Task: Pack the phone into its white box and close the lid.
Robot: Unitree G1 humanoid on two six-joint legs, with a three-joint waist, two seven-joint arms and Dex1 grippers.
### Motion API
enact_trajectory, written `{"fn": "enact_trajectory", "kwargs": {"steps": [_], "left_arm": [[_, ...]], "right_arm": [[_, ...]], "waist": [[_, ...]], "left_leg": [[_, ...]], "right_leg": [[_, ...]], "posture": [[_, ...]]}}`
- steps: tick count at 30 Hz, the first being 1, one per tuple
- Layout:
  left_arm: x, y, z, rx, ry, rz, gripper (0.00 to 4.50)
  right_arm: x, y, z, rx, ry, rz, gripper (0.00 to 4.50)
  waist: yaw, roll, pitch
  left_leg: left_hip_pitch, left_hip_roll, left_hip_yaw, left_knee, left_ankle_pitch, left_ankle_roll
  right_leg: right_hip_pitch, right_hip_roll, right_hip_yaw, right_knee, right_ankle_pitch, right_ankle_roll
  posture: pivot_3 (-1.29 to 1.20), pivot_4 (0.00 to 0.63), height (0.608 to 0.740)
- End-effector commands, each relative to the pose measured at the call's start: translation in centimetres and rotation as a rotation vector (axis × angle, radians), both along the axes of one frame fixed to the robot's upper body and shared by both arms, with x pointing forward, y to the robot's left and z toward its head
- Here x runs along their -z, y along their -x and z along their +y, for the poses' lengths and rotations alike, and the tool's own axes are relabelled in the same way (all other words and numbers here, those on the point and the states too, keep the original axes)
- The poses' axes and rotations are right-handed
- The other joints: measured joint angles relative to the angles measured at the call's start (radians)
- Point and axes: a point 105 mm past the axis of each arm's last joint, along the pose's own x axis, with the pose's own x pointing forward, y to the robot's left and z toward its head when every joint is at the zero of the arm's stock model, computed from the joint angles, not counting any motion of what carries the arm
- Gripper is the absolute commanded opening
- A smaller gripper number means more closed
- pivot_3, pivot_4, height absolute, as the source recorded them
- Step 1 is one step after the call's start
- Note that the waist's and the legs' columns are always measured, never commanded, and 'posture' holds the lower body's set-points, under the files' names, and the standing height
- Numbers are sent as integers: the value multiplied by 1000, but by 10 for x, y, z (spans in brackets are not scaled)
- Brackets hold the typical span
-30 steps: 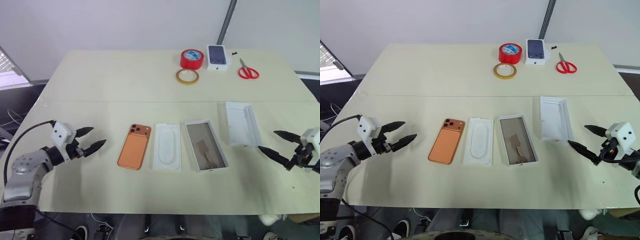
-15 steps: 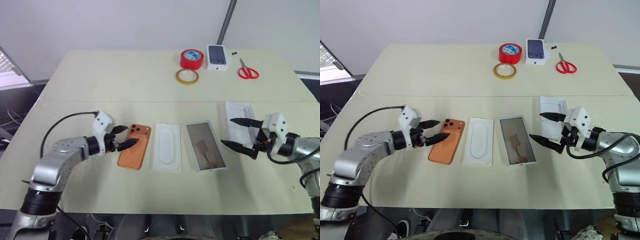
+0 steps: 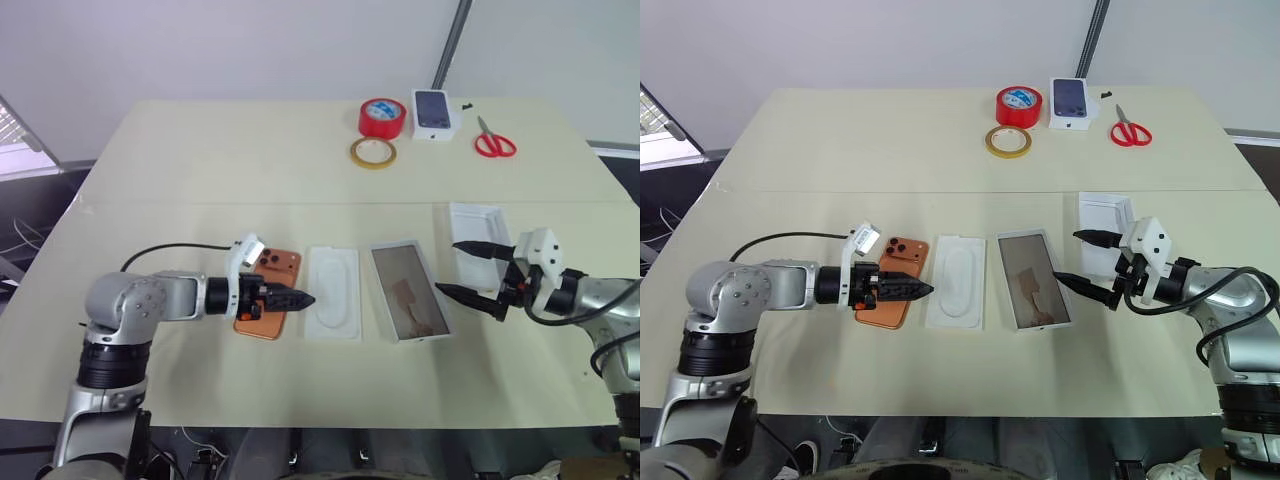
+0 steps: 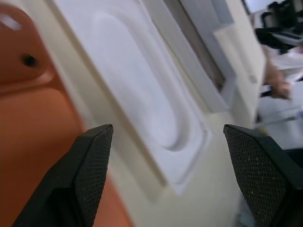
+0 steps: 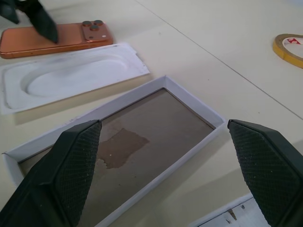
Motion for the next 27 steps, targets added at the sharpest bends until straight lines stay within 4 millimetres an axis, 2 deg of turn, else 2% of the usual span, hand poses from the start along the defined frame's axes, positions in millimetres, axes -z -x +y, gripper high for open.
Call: {"fn": "enact_trajectory", "kwargs": {"steps": [1,6,9,13,16,19,25,27], "left_arm": [[3,-4,0,-11,-63,-1,3907],[9,-11,-11,-22,-79,25,3907],[15,-9,-21,3,-83,73,3907],[29,-8,-21,0,-170,109,3907],[31,-11,-19,-25,-178,129,3907],[34,-12,-22,-27,-192,134,3033],[40,-15,-21,-62,-207,159,53],[44,-16,-19,-78,-215,175,53]], "right_arm": [[-14,-3,-2,16,7,-80,4459],[-13,-3,-2,25,9,-89,4459],[-14,-4,0,26,5,-102,4459],[-15,-6,1,33,6,-115,4459],[-16,-7,-1,41,8,-121,4459],[-16,-7,-1,46,9,-122,4500],[-16,-7,1,47,10,-130,4500],[-16,-7,1,45,11,-132,4500]], "waist": [[1,0,0],[3,0,0],[2,0,0],[-1,0,-1],[-1,0,-1],[0,0,-1],[3,0,-1],[3,0,-1]], "left_leg": [[0,0,0,0,0,-1],[1,0,0,0,3,-5],[1,0,0,0,4,-7],[2,0,0,0,5,-8],[4,0,0,0,5,-8],[7,0,0,-1,4,-7],[7,0,0,-1,2,-3],[7,0,0,-1,2,-4]], "right_leg": [[0,0,0,0,0,0],[1,0,0,0,0,0],[1,0,0,1,0,0],[0,0,0,2,0,0],[2,1,1,2,0,0],[5,0,1,2,0,0],[6,0,1,2,0,0],[6,0,1,2,0,0]], "posture": [[0,150,740],[0,150,740],[0,150,740],[0,150,740],[0,150,740],[0,150,740],[0,150,740],[0,150,740]]}}
